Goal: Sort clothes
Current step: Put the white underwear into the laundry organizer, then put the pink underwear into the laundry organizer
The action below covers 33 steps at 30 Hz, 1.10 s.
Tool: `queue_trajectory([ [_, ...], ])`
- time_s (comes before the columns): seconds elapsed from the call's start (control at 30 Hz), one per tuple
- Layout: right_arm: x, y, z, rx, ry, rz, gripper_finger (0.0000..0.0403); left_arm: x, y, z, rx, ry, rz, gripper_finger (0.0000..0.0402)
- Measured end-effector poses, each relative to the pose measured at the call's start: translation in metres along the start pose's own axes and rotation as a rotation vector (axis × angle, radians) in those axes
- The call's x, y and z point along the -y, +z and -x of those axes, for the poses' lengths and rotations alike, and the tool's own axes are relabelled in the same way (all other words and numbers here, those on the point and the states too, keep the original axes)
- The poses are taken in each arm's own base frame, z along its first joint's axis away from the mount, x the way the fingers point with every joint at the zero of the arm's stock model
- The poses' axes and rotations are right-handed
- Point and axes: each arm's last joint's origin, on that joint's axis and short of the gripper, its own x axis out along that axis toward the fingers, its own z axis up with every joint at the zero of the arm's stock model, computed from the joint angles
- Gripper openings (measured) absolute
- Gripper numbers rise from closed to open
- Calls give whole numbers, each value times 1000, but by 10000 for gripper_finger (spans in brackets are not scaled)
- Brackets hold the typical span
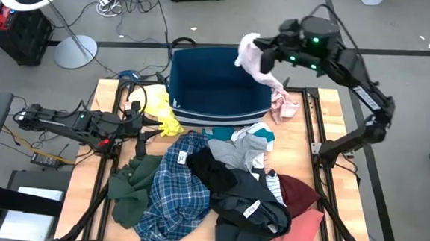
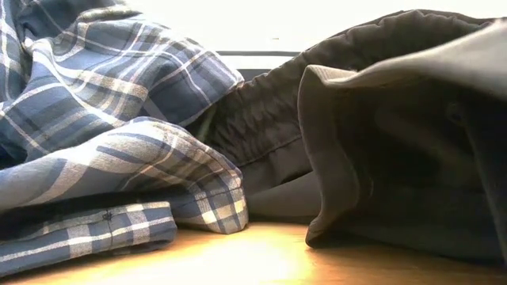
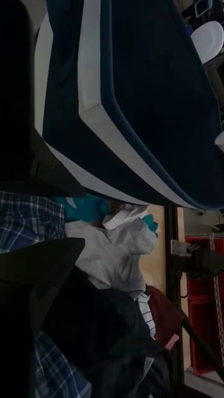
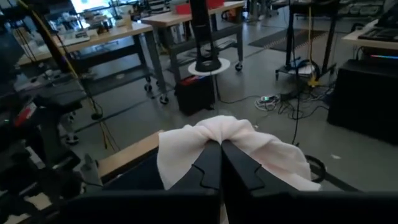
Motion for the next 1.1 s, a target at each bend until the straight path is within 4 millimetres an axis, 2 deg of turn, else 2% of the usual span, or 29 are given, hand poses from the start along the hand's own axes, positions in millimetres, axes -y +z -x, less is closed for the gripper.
queue_trajectory([
  [0.27,-5,-13,-51,-72,51,13,5,0,0,0,0,2,0,122],
  [0.5,-4,-39,-80,-241,37,82,13,0,0,0,-1,2,-1,122],
  [0.6,-2,-55,-90,-357,21,87,34,0,0,0,-1,3,-1,121],
  [0.73,0,-73,-101,-485,3,95,82,0,0,0,-1,4,-1,122],
  [0.93,2,-76,-100,-524,-7,106,149,0,0,0,-1,4,-1,122],
  [1.1,8,-63,-74,-501,-59,149,175,0,0,0,-2,4,-1,122],
])
